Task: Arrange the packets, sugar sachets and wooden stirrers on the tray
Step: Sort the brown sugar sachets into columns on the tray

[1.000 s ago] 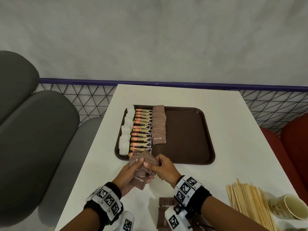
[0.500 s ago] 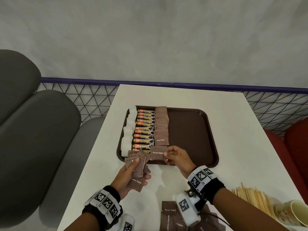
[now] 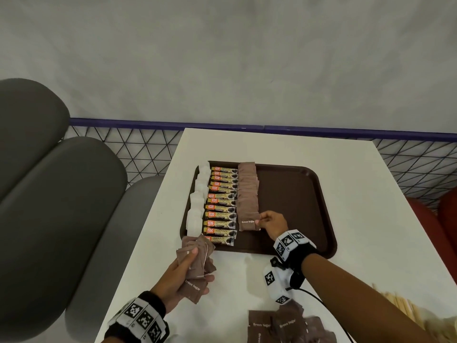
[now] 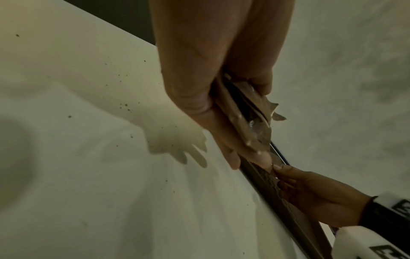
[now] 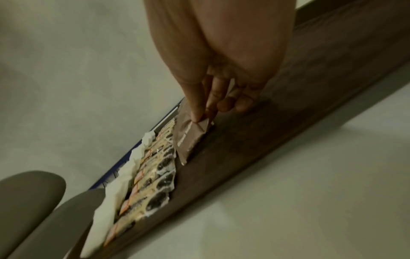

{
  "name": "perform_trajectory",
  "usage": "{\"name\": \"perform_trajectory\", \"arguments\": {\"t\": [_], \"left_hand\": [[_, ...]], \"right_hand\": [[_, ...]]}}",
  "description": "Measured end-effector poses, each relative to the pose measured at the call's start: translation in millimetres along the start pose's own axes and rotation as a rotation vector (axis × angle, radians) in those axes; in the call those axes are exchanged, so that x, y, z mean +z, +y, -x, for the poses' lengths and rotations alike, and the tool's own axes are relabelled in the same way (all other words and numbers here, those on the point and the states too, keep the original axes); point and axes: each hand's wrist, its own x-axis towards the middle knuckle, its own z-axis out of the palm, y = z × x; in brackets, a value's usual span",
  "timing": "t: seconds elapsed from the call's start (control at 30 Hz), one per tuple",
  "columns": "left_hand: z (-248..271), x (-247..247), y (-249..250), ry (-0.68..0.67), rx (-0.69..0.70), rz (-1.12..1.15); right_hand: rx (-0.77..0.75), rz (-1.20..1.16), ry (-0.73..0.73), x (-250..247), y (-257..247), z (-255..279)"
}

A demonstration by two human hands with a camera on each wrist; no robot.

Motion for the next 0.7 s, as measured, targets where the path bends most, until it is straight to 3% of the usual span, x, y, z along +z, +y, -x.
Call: {"name": "perform_trajectory", "arguments": {"t": [0.37, 0.63, 0.7], "left_hand": [[1.7, -5.7, -1.8, 0.032, -0.015, -0.015], [3.9, 0.0, -0.1, -0.002, -0.001, -0.021], [4.3, 2.4, 1.1, -0.007, 0.005, -0.031]], "right_hand": [[0.019, 0.129, 0.125, 15.9, -1.6, -3.6], [0.028, 0.089, 0.191, 19.2, 1.6, -5.3], [-0.029, 0.062, 0.243, 16.4, 0.9, -1.9]]}}
